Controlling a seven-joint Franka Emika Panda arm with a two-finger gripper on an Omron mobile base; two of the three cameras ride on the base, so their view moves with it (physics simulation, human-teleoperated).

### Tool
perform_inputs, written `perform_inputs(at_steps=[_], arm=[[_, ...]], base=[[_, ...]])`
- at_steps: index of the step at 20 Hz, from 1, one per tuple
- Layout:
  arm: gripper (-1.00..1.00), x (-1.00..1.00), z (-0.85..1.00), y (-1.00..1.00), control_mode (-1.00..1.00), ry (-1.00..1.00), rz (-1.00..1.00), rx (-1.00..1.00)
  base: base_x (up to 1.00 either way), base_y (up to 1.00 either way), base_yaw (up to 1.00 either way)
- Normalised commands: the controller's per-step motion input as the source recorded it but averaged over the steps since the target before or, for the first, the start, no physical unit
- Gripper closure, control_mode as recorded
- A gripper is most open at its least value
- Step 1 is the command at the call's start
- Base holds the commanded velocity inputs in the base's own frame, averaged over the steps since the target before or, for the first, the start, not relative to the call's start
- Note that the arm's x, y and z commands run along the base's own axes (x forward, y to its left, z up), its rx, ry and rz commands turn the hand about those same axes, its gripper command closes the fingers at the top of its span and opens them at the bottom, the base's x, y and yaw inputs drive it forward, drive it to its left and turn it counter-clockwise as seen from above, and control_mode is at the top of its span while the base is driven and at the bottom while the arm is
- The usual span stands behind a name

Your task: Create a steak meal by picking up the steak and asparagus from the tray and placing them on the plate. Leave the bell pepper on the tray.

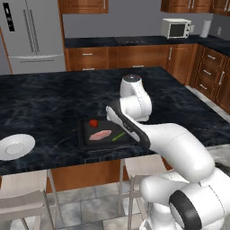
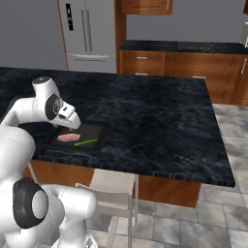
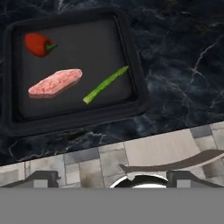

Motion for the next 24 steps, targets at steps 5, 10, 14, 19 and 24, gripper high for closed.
perform_inputs(at_steps=[5, 10, 14, 19, 24], arm=[[-1.0, 0.48, -0.56, 0.54, -1.0, 0.0, -0.29, 0.0], [-1.0, 0.42, -0.46, 0.34, -1.0, 0.05, -0.2, 0.09], [-1.0, 0.53, -0.32, 0.16, -1.0, 0.04, -0.15, 0.16], [-1.0, 0.52, -0.32, 0.1, -1.0, 0.04, -0.11, 0.12], [-1.0, 0.35, -0.36, 0.2, -1.0, 0.02, -0.03, 0.0]], base=[[0.0, 0.0, 0.0], [0.0, 0.0, 0.0], [0.0, 0.0, 0.0], [0.0, 0.0, 0.0], [0.0, 0.0, 0.0]])
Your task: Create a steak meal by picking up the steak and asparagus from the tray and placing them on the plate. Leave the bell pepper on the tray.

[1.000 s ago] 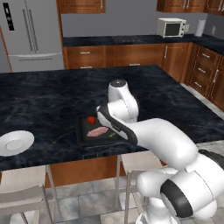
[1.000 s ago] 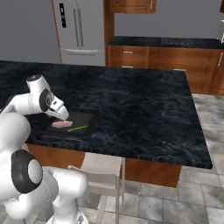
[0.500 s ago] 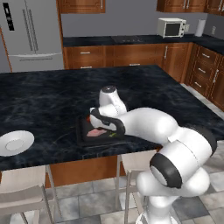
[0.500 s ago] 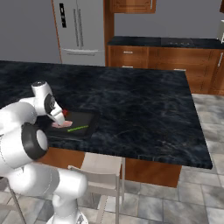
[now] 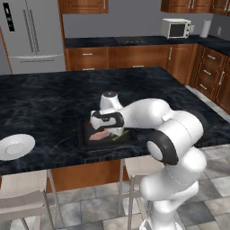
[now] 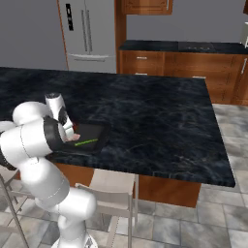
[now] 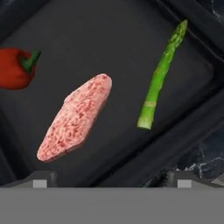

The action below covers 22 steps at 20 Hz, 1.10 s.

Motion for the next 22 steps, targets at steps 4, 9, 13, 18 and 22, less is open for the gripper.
perform_inputs(at_steps=[4, 9, 13, 18, 22], arm=[[-1.0, 0.37, -0.32, 0.3, -1.0, 0.05, -0.02, 0.0], [-1.0, 0.42, -0.31, 0.25, -1.0, 0.05, -0.02, 0.0], [-1.0, 0.41, -0.32, 0.17, -1.0, 0.04, -0.02, 0.0], [-1.0, 0.37, -0.31, 0.08, -1.0, 0.01, -0.02, 0.0], [-1.0, 0.19, -0.38, 0.02, -1.0, 0.0, -0.02, 0.0]], base=[[0.0, 0.0, 0.0], [0.0, 0.0, 0.0], [0.0, 0.0, 0.0], [0.0, 0.0, 0.0], [0.0, 0.0, 0.0]])
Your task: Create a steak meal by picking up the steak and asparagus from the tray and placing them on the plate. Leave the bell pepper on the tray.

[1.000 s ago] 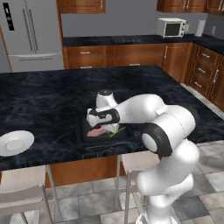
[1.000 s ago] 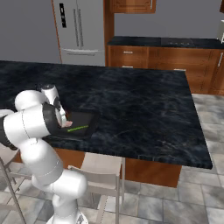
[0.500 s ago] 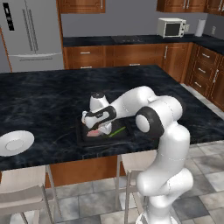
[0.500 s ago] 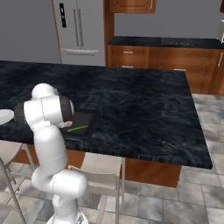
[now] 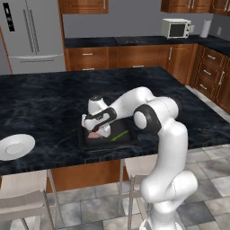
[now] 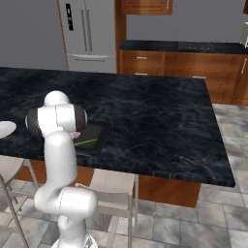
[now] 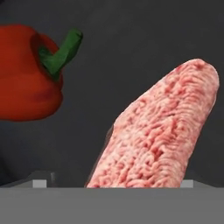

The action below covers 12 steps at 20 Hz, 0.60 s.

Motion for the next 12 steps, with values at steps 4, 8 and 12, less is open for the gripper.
perform_inputs(at_steps=[4, 8, 12], arm=[[-1.0, 0.0, -0.55, 0.0, -1.0, 0.0, -0.09, 0.0], [1.0, 0.0, -0.21, 0.0, -1.0, 0.0, -0.03, 0.0], [1.0, -0.1, 0.02, 0.0, -1.0, -0.02, 0.0, 0.0]], base=[[0.0, 0.0, 0.0], [0.0, 0.0, 0.0], [0.0, 0.0, 0.0]])
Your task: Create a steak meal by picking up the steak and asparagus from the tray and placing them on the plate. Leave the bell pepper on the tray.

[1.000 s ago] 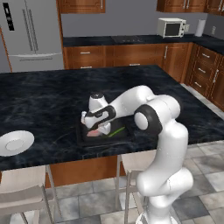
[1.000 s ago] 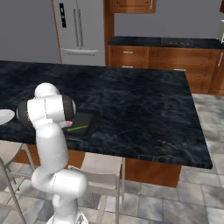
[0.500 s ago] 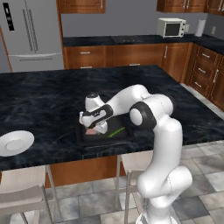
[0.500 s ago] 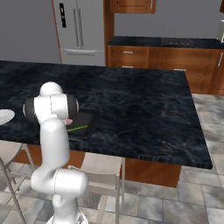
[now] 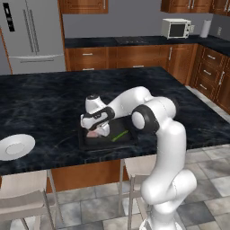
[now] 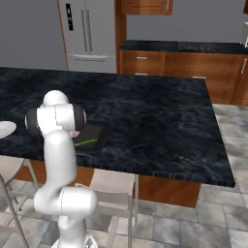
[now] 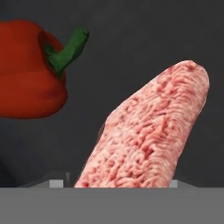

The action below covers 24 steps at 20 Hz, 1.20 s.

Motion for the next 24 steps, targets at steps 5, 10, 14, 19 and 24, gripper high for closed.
perform_inputs(at_steps=[5, 10, 14, 19, 24], arm=[[1.0, -0.32, 0.57, 0.05, -1.0, -0.32, 0.13, 0.12], [1.0, -0.1, 0.91, 0.06, -1.0, -0.31, 0.17, 0.33], [1.0, -0.18, 0.54, 0.17, -1.0, -0.17, 0.19, 0.38], [1.0, -0.2, 0.14, 0.52, -1.0, -0.04, 0.21, 0.29], [1.0, -0.14, 0.05, 0.83, -1.0, 0.0, 0.25, 0.15]], base=[[0.0, 0.0, 0.0], [0.0, 0.0, 0.0], [0.0, 0.0, 0.0], [0.0, 0.0, 0.0], [0.0, 0.0, 0.0]])
